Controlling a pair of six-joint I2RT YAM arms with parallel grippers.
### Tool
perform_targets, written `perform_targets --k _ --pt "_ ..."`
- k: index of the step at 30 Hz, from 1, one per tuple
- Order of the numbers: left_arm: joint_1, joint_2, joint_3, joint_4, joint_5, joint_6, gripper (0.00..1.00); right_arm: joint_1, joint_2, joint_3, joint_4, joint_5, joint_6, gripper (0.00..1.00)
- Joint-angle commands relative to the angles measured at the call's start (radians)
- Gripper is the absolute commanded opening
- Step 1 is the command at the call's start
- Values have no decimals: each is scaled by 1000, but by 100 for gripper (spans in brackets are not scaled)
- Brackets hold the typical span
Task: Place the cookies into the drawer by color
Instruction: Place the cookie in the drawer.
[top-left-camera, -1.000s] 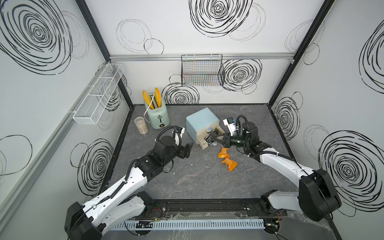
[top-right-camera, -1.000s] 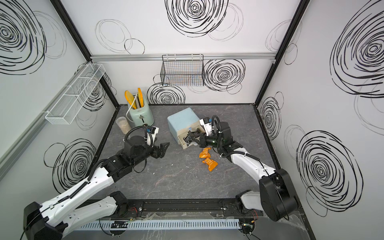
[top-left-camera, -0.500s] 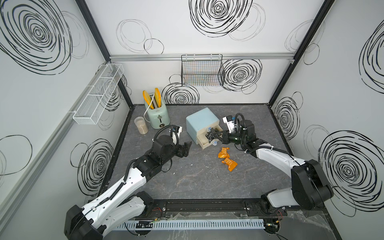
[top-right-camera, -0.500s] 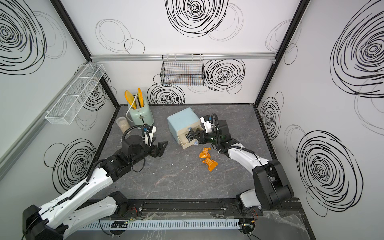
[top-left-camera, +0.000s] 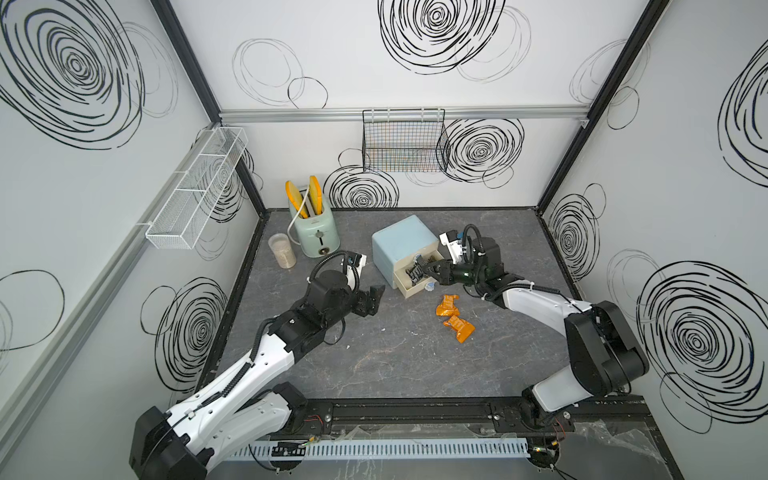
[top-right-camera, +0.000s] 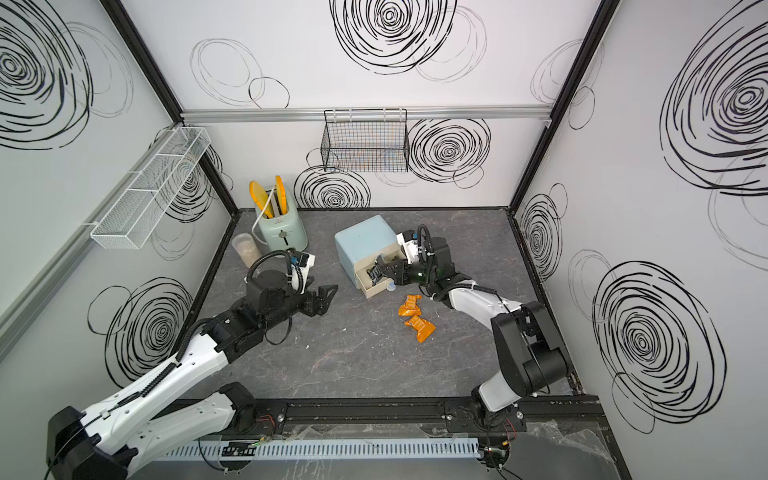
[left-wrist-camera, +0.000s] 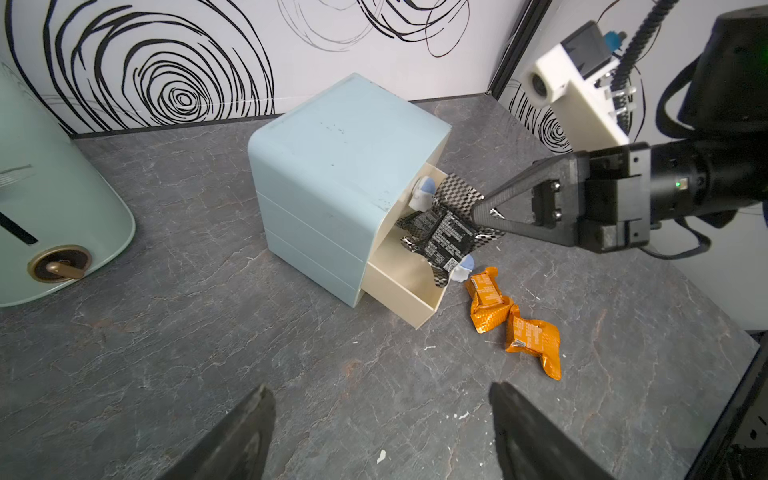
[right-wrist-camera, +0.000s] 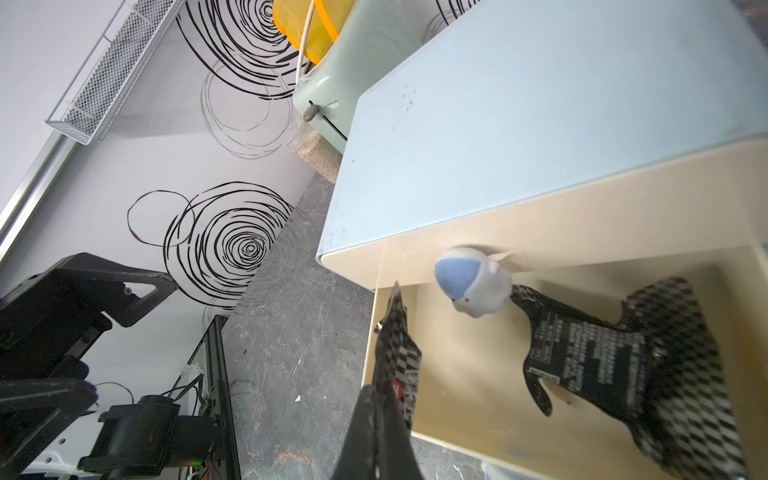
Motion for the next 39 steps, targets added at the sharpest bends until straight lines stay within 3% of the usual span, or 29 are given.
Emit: perform_targets --k 1,23,31,39 --pt "6 4 -9 24 10 -12 85 3 24 34 30 -16 16 0" --pt "6 38 -9 31 29 -13 85 27 98 34 69 -24 50 1" --pt "6 40 -7 31 30 -12 85 31 111 29 60 -10 44 14" --pt "6 43 -7 30 34 -12 85 31 92 44 25 26 25 37"
